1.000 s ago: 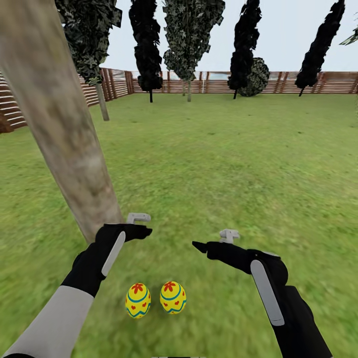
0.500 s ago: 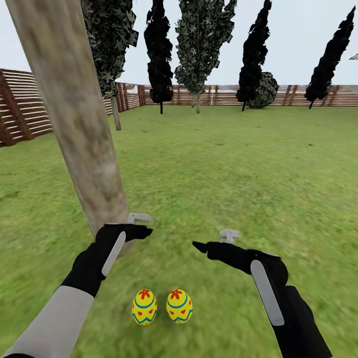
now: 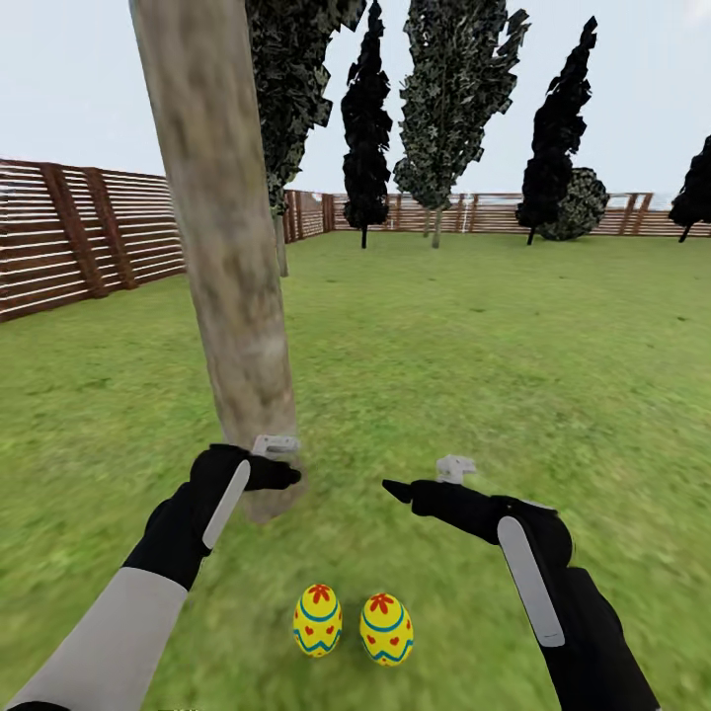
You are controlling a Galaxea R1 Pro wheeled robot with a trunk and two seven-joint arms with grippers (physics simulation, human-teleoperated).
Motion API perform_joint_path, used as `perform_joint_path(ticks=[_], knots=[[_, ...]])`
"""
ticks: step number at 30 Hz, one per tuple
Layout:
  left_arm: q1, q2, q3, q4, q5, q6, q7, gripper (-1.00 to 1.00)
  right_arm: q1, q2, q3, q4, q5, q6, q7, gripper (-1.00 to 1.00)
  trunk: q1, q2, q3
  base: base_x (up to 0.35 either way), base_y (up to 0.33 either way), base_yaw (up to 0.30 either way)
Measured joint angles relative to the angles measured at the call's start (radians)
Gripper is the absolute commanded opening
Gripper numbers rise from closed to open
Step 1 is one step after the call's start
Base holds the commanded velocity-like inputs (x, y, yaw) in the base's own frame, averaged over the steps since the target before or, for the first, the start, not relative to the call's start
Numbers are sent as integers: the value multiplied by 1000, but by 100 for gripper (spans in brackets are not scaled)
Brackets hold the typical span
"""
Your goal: Take the three Easter eggs out of the wicker basket on the lawn in the garden, then place them on the lawn next to a single tree (choose any tree) so that all three eggs are next to the same tree and none are left in the basket.
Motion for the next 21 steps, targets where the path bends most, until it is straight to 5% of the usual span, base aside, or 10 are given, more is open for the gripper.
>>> perform_joint_path(ticks=[6,14,21], knots=[[-1,0,6,39,-1,27,0,100,0,0,0,-1,0,0,0,100,-3,1,23,0,0,287],[-2,0,8,192,1,27,0,100,0,0,1,-2,-1,1,0,100,-6,3,54,0,0,287],[-2,0,8,213,1,27,0,100,0,0,1,-3,-2,1,0,100,-19,25,79,0,0,287]])
